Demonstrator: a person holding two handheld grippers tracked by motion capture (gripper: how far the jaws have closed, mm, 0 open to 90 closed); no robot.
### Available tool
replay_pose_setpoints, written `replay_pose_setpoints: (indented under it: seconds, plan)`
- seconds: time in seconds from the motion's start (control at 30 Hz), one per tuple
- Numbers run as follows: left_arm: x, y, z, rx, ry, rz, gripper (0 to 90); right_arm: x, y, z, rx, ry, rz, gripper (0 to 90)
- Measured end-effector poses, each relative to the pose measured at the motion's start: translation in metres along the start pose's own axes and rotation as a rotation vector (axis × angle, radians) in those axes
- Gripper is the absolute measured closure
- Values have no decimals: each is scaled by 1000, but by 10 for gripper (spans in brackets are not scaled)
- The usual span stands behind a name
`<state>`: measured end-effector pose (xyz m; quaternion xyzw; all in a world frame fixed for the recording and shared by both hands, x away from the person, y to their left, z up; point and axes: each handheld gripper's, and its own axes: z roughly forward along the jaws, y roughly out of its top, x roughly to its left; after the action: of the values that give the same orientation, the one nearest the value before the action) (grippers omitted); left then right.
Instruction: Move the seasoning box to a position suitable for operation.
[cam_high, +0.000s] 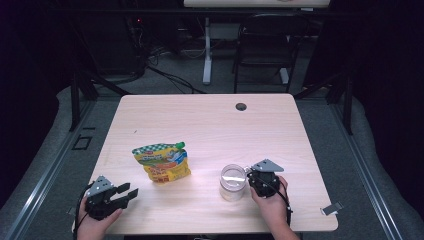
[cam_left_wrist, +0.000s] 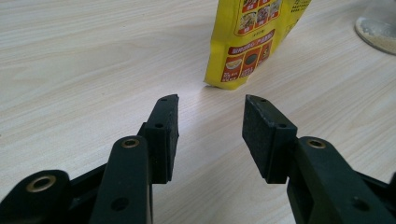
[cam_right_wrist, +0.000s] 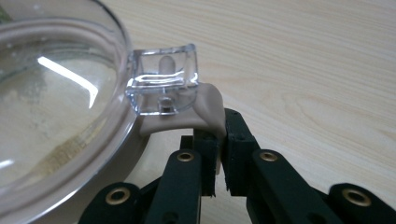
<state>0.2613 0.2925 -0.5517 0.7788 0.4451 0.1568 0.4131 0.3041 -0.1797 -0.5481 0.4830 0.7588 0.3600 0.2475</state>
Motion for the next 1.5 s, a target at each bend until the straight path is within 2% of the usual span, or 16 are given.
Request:
replay_pose_setpoints:
  seconds: [0.17, 0.27, 0.3, 0.4, 0.57, 0.67, 0.73, 0.8, 0.97, 1.0, 1.07, 1.23, 1.33, 1.43, 1.5]
  plan:
    - [-1, 1, 2, 3, -2, 4, 566, -2, -4, -6, 15, 8, -39, 849]
    - [-1, 2, 3, 4, -6, 6, 566, -2, -5, -8, 19, 13, -46, 847]
    - [-1, 3, 4, 1, -7, 6, 566, -2, -6, -9, 18, 24, -44, 841]
    - [-1, 4, 4, 14, -12, 10, 565, -2, -8, -12, 29, 25, -42, 834]
    - [-2, 5, 7, 6, -17, 10, 563, 0, -13, -21, 40, 23, -54, 817]
    - [-2, 7, 10, 7, -27, 20, 562, 3, -19, -31, 33, 42, -28, 790]
    - [-2, 8, 10, 8, -30, 20, 562, 3, -20, -34, 39, 46, -33, 785]
    - [-3, 9, 12, 3, -33, 19, 562, 4, -23, -38, 26, 57, -25, 778]
    - [-8, 13, 12, -4, -51, 32, 565, 8, -29, -45, 7, 50, -53, 770]
    - [-10, 14, 12, -4, -66, 45, 565, 8, -31, -45, -9, 49, -47, 779]
    - [-11, 15, 13, -3, -75, 51, 565, 7, -31, -45, -6, 56, -36, 775]
    - [-14, 16, 14, -12, -78, 58, 555, 6, -34, -48, -25, 73, -40, 753]
    - [-15, 17, 11, -22, -94, 54, 554, 4, -34, -52, -36, 94, -16, 731]
    - [-16, 17, 9, -21, -103, 50, 537, 4, -34, -53, -41, 97, -21, 721]
    - [-18, 17, 8, -21, -107, 63, 536, 4, -34, -53, -45, 91, -30, 726]
